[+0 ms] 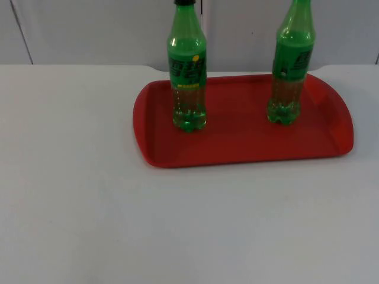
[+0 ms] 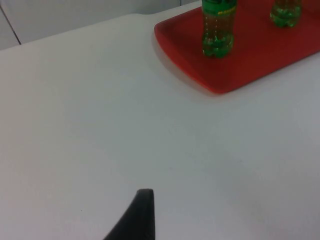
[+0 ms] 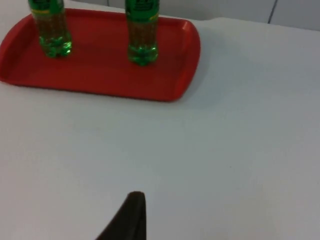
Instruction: Place the bottle upright on the tray.
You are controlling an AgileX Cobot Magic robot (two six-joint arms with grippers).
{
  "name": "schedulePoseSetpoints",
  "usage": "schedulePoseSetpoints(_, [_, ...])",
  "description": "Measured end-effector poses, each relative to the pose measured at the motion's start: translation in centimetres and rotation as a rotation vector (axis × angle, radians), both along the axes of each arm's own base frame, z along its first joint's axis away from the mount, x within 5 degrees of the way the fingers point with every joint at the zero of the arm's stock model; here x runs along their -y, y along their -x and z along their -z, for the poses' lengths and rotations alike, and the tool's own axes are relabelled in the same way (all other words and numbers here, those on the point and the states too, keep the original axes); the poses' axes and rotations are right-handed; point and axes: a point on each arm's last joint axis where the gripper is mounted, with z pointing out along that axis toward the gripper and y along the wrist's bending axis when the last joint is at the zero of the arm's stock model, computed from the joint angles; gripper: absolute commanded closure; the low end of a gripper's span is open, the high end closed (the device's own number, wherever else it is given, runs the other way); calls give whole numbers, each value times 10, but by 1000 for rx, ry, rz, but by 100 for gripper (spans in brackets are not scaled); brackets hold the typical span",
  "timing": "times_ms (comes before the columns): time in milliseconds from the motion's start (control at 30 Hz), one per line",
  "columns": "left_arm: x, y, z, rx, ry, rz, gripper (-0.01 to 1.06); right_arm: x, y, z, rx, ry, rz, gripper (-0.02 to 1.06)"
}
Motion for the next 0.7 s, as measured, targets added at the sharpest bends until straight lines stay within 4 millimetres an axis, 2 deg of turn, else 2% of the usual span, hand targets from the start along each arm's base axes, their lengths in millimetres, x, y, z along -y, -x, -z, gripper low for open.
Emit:
schedulePoseSetpoints(333, [0, 0, 0, 0, 0, 0, 0, -1, 0, 0, 0, 0, 169, -1])
schedulePoseSetpoints(700, [0, 0, 0, 0, 0, 0, 0, -1, 0, 0, 0, -4, 197, -1])
